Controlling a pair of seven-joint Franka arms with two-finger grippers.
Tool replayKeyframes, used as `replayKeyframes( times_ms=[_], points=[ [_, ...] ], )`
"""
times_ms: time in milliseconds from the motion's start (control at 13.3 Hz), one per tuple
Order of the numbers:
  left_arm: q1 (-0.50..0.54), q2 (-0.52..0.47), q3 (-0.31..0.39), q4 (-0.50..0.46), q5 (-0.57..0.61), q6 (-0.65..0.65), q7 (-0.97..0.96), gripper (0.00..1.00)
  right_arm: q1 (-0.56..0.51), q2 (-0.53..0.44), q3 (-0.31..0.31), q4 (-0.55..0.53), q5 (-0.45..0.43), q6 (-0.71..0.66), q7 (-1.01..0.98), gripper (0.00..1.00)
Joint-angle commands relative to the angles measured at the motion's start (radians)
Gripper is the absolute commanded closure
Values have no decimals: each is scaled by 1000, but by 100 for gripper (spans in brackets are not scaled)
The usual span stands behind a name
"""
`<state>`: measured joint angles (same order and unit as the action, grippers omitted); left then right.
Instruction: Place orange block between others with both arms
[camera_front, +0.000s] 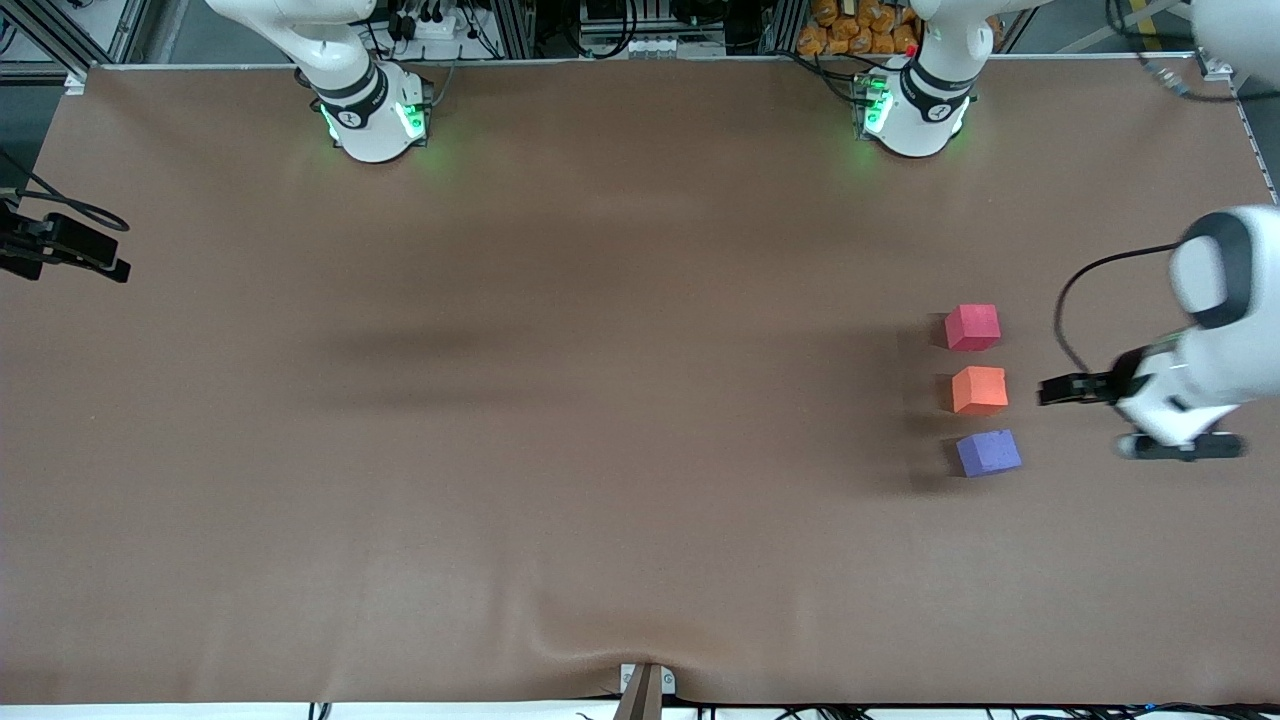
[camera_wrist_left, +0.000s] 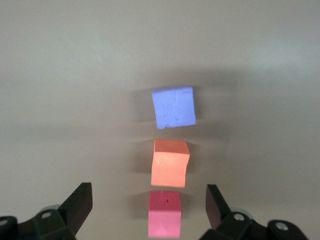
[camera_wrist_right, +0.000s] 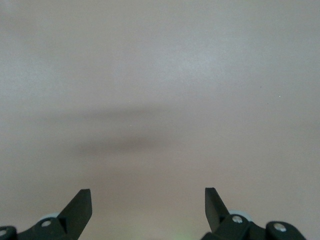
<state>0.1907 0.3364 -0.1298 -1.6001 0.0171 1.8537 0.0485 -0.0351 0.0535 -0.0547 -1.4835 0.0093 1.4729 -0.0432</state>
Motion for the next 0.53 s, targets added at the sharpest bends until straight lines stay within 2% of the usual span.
replayKeyframes(
  times_ms=[0,151,302,452],
  points=[
    [10,16,-5,178,-5,-126,22,0,-14,-23,16,-14,-15,-6,17,0],
    [4,-37,-5,193,-8,-195,16,0,-12,-23,18,-15,-14,-6,17,0],
    [-7,-109,-14,190,-5,-209,4,0,-12,-23,18,-15,-14,-6,17,0],
    [-2,-161,-56,187,-5,-263,4,0,-9,-21,18,-15,-12,-6,17,0]
  ],
)
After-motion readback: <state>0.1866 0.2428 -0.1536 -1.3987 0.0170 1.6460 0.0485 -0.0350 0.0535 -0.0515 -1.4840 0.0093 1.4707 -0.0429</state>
